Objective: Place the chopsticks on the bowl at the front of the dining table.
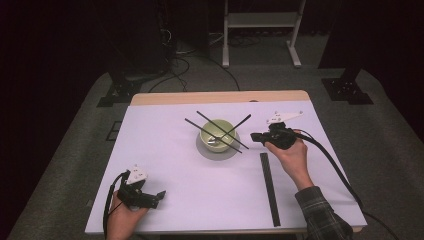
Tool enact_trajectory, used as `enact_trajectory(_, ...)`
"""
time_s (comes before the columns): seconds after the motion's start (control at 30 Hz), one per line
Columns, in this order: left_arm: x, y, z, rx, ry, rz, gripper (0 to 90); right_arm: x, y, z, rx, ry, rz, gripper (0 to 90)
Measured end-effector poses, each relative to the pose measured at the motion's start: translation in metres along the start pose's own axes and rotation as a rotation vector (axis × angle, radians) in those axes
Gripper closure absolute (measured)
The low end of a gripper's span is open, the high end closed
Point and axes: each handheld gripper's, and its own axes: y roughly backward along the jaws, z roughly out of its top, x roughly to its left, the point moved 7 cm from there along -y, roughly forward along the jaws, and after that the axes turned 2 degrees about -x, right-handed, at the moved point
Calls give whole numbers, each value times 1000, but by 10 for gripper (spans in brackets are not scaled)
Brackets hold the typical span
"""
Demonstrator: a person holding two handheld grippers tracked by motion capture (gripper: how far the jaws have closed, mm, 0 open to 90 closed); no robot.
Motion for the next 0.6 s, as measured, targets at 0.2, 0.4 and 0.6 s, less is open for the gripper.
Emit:
enact_trajectory(0.2,0,0,0,1,2,-1,0,2,0,-12,4,1,15,899)
enact_trajectory(0.4,0,0,0,1,2,-1,0,4,-9,-22,28,4,28,899)
enact_trajectory(0.6,0,0,0,0,2,-1,0,10,-17,-28,48,12,49,899)
